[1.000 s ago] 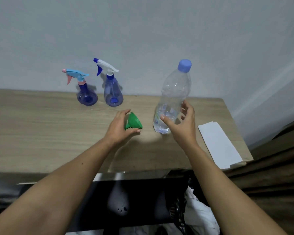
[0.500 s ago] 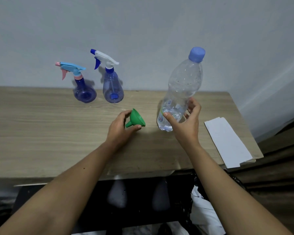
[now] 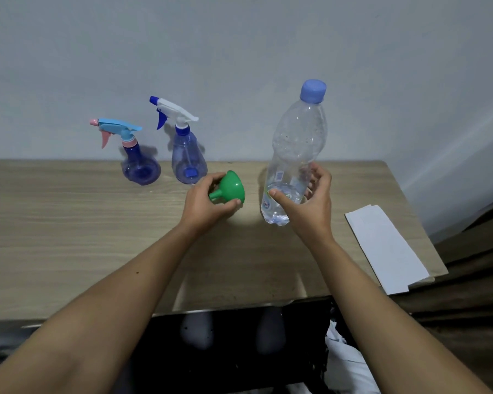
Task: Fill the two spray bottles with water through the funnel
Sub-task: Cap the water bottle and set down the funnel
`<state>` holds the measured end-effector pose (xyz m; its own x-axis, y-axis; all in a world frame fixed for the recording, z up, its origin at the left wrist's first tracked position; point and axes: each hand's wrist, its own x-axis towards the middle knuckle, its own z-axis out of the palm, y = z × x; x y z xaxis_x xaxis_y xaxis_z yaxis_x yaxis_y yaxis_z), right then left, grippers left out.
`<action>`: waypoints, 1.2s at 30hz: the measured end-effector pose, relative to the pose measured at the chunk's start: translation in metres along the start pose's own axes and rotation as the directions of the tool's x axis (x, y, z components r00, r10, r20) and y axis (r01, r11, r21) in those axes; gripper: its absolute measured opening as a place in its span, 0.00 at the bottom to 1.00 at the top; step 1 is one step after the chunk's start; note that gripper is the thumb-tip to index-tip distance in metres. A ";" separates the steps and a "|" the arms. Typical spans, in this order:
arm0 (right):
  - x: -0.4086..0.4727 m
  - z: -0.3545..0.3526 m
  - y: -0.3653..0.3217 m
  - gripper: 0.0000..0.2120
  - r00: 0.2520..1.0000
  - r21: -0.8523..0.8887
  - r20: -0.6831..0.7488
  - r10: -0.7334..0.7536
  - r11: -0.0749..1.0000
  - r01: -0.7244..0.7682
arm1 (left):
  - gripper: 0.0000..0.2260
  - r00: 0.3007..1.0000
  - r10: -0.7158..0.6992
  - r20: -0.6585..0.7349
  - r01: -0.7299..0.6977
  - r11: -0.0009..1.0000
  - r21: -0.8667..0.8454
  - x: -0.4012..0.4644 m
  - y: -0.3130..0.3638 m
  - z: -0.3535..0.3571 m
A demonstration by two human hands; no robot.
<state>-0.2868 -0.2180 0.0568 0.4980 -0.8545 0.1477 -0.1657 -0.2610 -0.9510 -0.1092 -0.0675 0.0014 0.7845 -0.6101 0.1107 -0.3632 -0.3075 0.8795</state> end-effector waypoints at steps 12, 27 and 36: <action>0.052 0.021 -0.003 0.42 0.999 0.018 -0.007 -0.039 0.999 0.039 | 0.35 0.989 0.091 0.120 -0.121 0.955 0.272 0.070 0.007 0.007; 0.112 0.054 0.007 0.41 0.998 0.060 0.024 -0.053 0.997 0.052 | 0.31 0.994 0.090 0.070 -0.108 0.939 0.327 0.110 -0.018 0.035; 0.120 0.051 0.016 0.44 0.995 0.077 0.071 -0.068 0.995 0.062 | 0.29 0.991 0.115 0.070 -0.131 0.945 0.300 0.104 -0.035 0.045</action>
<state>-0.1868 -0.3016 0.0453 0.5674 -0.8007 0.1922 -0.0686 -0.2786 -0.9579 -0.0375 -0.1529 -0.0388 0.7005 -0.6909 0.1786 -0.5968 -0.4299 0.6775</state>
